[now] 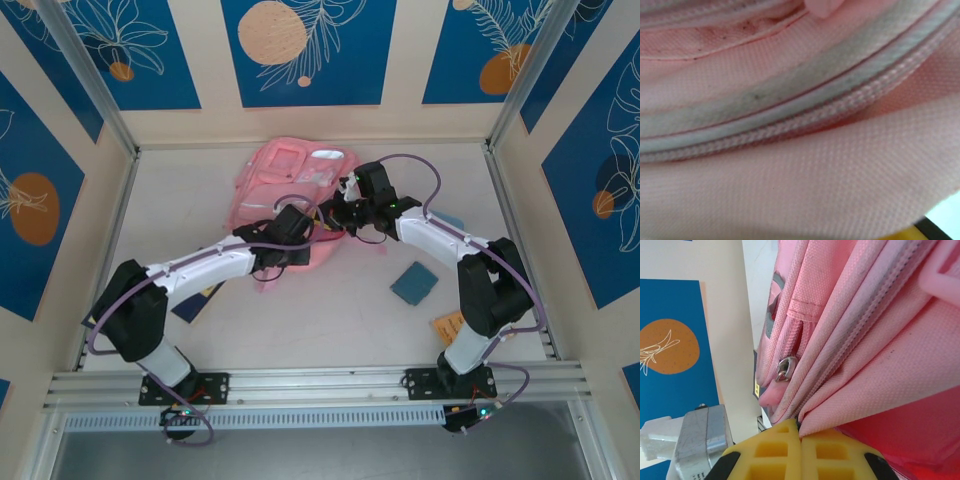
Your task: Pack the student bag
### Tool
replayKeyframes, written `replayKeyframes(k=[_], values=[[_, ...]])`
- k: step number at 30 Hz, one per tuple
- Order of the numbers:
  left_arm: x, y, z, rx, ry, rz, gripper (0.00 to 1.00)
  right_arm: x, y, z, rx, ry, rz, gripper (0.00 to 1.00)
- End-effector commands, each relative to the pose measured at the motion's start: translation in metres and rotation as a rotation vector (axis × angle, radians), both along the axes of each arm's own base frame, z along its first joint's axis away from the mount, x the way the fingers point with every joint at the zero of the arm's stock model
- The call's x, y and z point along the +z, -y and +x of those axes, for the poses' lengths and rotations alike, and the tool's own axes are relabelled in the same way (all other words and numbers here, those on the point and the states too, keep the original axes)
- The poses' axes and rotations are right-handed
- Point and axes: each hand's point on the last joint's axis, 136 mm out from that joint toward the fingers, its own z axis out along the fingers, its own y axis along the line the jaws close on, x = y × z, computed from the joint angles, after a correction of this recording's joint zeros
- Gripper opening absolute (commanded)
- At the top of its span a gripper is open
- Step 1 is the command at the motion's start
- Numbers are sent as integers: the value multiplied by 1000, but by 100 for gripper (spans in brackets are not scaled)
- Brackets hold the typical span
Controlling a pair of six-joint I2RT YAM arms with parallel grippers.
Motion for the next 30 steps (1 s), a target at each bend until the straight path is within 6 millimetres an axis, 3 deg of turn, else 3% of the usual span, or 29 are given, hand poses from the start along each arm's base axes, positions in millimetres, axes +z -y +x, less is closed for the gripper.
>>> replayKeyframes(k=[1, 10, 21, 30], values=[[0, -9, 6, 21, 13, 88, 29, 47, -16, -12, 102, 115, 107, 0], [10, -24, 7, 56, 38, 141, 1, 35, 0, -6, 36, 136, -15, 0], [15, -52, -3, 64, 50, 215, 0, 9, 31, 4, -67, 119, -173, 0], [10, -89, -6, 86, 18, 264, 0, -2, 57, 5, -118, 125, -271, 0]])
